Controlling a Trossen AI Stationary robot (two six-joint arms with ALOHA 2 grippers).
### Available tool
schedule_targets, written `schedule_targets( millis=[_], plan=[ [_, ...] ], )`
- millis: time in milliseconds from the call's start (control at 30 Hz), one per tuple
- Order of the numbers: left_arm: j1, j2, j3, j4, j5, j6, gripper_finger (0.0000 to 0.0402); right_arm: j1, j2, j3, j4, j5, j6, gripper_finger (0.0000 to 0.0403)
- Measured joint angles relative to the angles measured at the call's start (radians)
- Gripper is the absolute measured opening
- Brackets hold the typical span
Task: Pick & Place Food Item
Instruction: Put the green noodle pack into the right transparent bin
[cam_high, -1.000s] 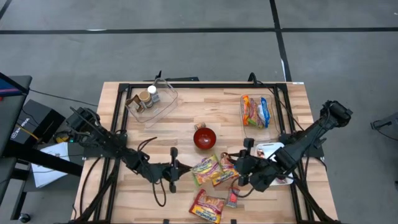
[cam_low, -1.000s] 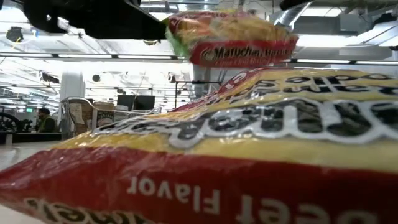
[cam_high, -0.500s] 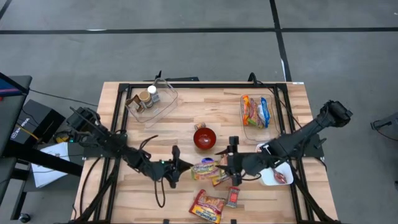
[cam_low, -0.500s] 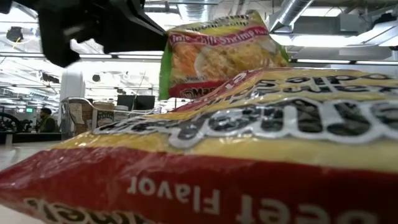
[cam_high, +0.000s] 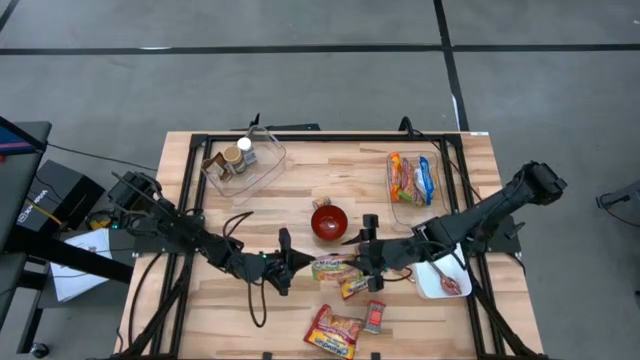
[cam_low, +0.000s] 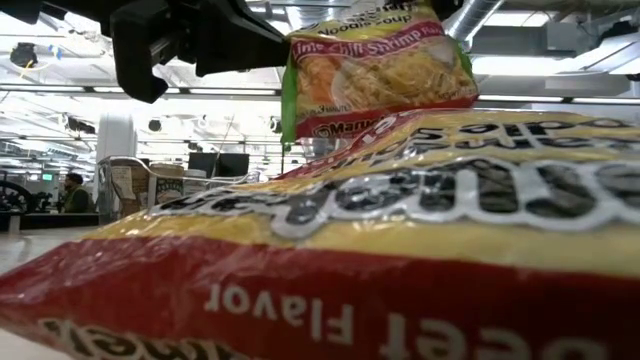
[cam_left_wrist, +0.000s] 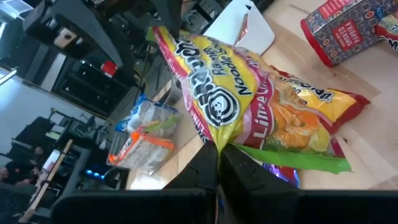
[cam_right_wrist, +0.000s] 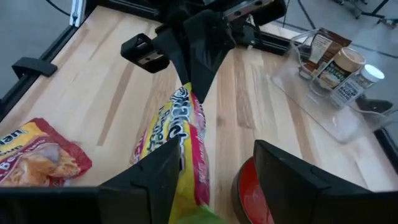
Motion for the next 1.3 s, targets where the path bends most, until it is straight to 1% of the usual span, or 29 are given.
schedule_targets(
  millis=[100,233,367,467,767,1000,1300],
  plan=[
    [0.000,0.000,0.000,0.007,-0.010,0.005,0.0000,-0.023,0.000,-0.002,0.003,-0.059,0.006,0.0199],
    [0.000,0.000,0.000,0.015,-0.041,0.027,0.0000,-0.040,0.000,-0.002,0.016,-0.075,0.008,0.0198],
    [0.000,0.000,0.000,0.053,-0.063,0.028,0.0000,-0.045,0.000,-0.002,0.018,-0.115,0.008,0.0198],
    [0.000,0.000,0.000,0.068,-0.080,0.051,0.0000,-0.044,0.000,-0.002,0.018,-0.117,0.008,0.0198],
    [0.000,0.000,0.000,0.077,-0.081,0.053,0.0000,-0.044,0.000,-0.002,0.024,-0.117,0.008,0.0191],
    [0.000,0.000,0.000,0.078,-0.081,0.053,0.0000,-0.044,0.000,-0.002,0.027,-0.120,0.008,0.0160],
    [0.001,0.000,0.000,0.079,-0.081,0.049,0.0000,-0.044,0.000,-0.002,0.027,-0.120,0.008,0.0099]
  ],
)
